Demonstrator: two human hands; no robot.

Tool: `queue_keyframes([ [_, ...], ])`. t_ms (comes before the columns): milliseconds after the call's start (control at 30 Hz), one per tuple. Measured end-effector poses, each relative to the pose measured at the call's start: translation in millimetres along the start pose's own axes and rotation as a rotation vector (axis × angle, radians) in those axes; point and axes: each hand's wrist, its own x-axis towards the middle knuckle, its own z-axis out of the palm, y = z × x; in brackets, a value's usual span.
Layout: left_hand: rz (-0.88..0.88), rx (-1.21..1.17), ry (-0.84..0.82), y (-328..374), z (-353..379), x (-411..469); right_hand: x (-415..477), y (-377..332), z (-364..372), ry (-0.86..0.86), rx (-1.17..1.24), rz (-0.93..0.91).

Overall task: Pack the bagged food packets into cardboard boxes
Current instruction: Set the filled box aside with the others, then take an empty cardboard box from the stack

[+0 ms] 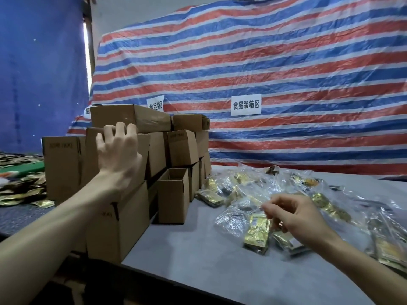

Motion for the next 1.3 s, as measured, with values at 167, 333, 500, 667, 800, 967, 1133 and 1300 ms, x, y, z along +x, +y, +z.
queue_keyframes([
  [167,0.115,-0.034,0.102,26,-25,-11,-1,3,-9,0.033,-0.010,0.011],
  [333,0.262,-0.183,0.171,64,-57,-36,-5,2,-17,0.062,-0.023,0.011],
  [500,0.412,-0.487,0.134,99,-71,-63,-10,6,-27,0.120,-0.034,0.057],
  [667,0.547,-0.931,-0.021,120,-52,-80,-22,18,-52,0.161,-0.058,0.110],
  [800,0.469,-1.377,-0.269,135,-23,-99,-34,37,-78,0.173,-0.060,0.200],
  [967,0.378,-1.536,-0.442,157,25,-139,-61,65,-101,0.016,0.035,0.307],
  [1133,0.127,-1.446,-0.759,175,74,-177,-81,100,-101,-0.010,0.062,0.354],
  [1300,-0.011,-1.533,-1.238,182,103,-198,-86,123,-94,0.079,0.084,0.329],
])
